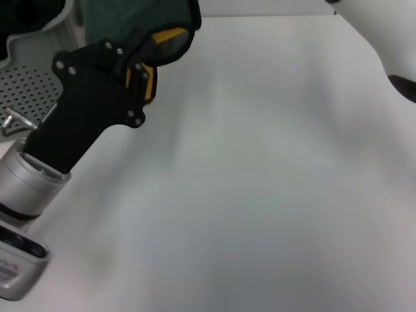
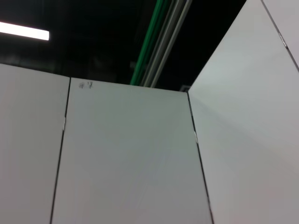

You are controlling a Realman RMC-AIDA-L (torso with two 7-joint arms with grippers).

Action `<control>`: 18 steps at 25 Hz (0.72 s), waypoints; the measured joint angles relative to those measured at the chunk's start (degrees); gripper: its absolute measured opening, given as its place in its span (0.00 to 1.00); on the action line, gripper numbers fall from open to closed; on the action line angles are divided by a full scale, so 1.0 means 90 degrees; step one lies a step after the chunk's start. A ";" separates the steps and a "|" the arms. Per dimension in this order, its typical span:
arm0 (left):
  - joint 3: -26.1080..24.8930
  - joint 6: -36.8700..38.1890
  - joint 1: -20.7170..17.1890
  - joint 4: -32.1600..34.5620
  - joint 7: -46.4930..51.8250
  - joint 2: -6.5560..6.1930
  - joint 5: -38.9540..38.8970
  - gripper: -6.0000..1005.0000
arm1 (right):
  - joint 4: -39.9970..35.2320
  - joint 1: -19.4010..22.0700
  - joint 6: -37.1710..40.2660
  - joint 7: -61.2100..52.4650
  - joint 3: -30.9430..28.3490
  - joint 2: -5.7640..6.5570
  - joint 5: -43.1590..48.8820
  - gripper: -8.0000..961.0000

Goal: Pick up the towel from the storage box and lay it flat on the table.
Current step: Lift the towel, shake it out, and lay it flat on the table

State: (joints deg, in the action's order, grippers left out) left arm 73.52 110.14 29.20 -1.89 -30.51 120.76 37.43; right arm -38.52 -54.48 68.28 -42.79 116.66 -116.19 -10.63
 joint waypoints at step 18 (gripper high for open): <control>0.0041 -0.0015 -0.0571 0.1243 0.4812 -0.0098 0.0232 0.02 | 0.0398 0.0905 0.0808 -0.0083 -0.0078 0.0028 0.0169 0.01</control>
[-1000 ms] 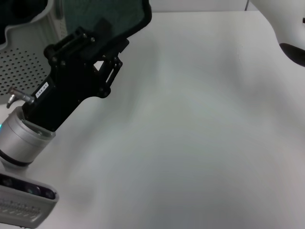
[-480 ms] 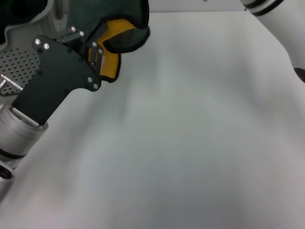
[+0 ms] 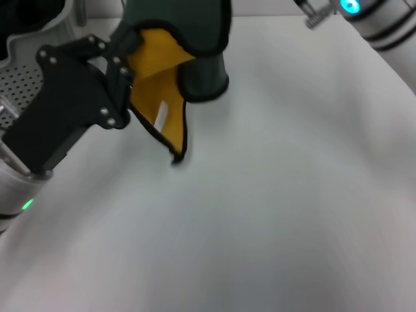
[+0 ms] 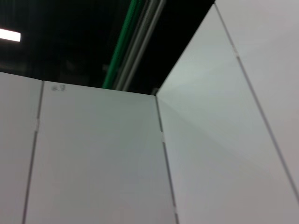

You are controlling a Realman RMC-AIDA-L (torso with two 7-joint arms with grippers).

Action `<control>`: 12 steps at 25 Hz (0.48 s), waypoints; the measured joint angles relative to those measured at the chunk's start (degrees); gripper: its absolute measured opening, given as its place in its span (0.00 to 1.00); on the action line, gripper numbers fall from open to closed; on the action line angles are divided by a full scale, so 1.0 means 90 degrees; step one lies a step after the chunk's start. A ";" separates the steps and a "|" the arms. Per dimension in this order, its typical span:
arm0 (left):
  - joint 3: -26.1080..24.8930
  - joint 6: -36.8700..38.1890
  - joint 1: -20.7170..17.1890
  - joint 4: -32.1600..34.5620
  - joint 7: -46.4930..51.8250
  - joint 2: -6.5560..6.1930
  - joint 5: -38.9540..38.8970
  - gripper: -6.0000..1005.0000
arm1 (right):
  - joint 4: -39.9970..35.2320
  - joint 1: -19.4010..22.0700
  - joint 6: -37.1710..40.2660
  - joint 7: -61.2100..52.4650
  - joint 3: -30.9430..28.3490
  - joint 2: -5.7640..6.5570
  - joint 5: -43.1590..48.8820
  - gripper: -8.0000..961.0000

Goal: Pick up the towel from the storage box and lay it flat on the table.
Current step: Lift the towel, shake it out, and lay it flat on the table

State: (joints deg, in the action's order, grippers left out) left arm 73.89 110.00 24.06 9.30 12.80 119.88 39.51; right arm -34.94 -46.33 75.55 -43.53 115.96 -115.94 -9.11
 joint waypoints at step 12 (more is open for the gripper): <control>-0.1077 -0.0009 -0.0117 0.0739 0.5705 -0.0392 -0.0588 0.02 | 0.1044 0.0417 0.0942 -0.0457 -0.0641 0.0242 0.1891 0.01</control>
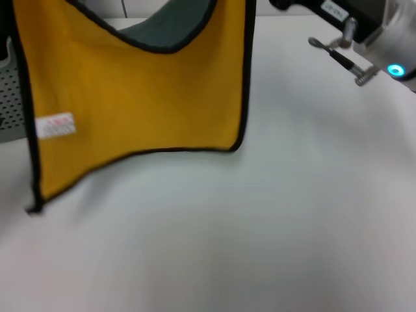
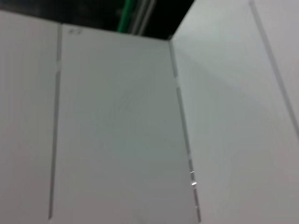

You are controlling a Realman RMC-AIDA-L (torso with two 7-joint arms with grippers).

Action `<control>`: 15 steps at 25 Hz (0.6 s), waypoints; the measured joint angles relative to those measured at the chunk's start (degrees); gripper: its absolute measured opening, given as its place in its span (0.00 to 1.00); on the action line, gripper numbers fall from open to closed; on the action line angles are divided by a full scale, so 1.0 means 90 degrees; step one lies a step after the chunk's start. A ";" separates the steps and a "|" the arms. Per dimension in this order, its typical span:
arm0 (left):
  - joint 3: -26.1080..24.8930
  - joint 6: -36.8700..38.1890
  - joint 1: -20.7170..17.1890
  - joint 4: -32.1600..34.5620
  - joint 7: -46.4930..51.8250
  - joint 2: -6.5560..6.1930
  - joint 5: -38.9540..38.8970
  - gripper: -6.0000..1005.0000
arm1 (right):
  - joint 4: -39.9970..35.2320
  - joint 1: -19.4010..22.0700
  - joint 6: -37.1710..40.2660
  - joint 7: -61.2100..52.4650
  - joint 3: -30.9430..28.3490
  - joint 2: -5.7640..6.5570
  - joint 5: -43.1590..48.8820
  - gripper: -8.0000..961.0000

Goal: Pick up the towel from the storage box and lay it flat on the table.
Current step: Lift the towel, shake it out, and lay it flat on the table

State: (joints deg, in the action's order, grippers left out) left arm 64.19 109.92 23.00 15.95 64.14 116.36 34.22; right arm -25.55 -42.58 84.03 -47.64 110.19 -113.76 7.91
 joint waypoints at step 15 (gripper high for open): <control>-0.0703 -0.0218 -0.0114 0.0049 0.1330 -0.0047 0.0806 0.03 | -0.0063 0.0779 0.1697 -0.0784 -0.1848 0.0229 0.2442 0.01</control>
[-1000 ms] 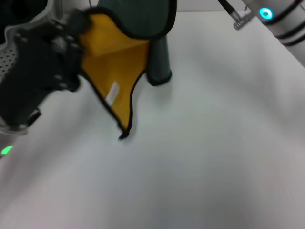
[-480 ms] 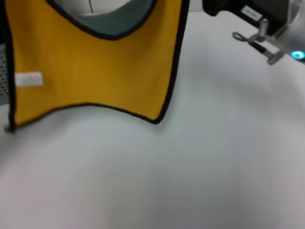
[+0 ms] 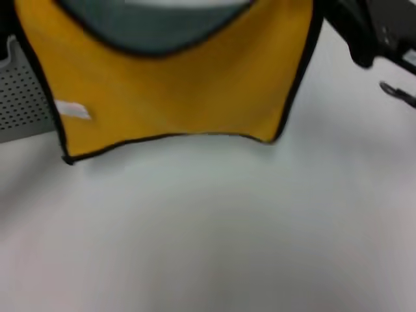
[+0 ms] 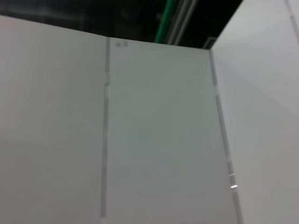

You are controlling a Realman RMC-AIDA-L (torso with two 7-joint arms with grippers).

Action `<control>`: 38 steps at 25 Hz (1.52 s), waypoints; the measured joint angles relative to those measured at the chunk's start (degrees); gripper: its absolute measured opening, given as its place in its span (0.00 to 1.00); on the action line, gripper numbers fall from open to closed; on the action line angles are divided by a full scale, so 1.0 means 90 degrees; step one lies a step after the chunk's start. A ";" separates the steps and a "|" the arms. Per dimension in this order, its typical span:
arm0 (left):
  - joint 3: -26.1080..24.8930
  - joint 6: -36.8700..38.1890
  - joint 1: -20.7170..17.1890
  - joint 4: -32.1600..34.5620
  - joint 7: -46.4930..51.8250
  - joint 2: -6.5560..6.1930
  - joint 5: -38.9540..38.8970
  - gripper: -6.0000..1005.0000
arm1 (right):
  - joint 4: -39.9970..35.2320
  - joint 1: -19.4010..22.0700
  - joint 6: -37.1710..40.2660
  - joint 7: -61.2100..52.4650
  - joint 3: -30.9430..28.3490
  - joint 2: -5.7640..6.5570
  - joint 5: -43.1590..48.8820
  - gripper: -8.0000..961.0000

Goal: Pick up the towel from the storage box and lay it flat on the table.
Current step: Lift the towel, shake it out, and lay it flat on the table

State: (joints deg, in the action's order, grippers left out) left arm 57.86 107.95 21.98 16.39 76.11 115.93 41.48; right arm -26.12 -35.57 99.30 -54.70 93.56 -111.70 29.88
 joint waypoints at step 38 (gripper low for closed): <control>0.0263 -0.1230 -0.0679 -0.0897 0.0191 -0.0109 0.2025 0.05 | 0.0636 0.0887 -0.0875 -0.2287 -0.1485 -0.0393 0.2599 0.01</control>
State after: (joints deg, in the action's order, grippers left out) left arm 60.23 96.88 15.87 8.32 77.83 114.95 59.70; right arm -20.39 -27.58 91.42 -75.29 80.19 -115.23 53.27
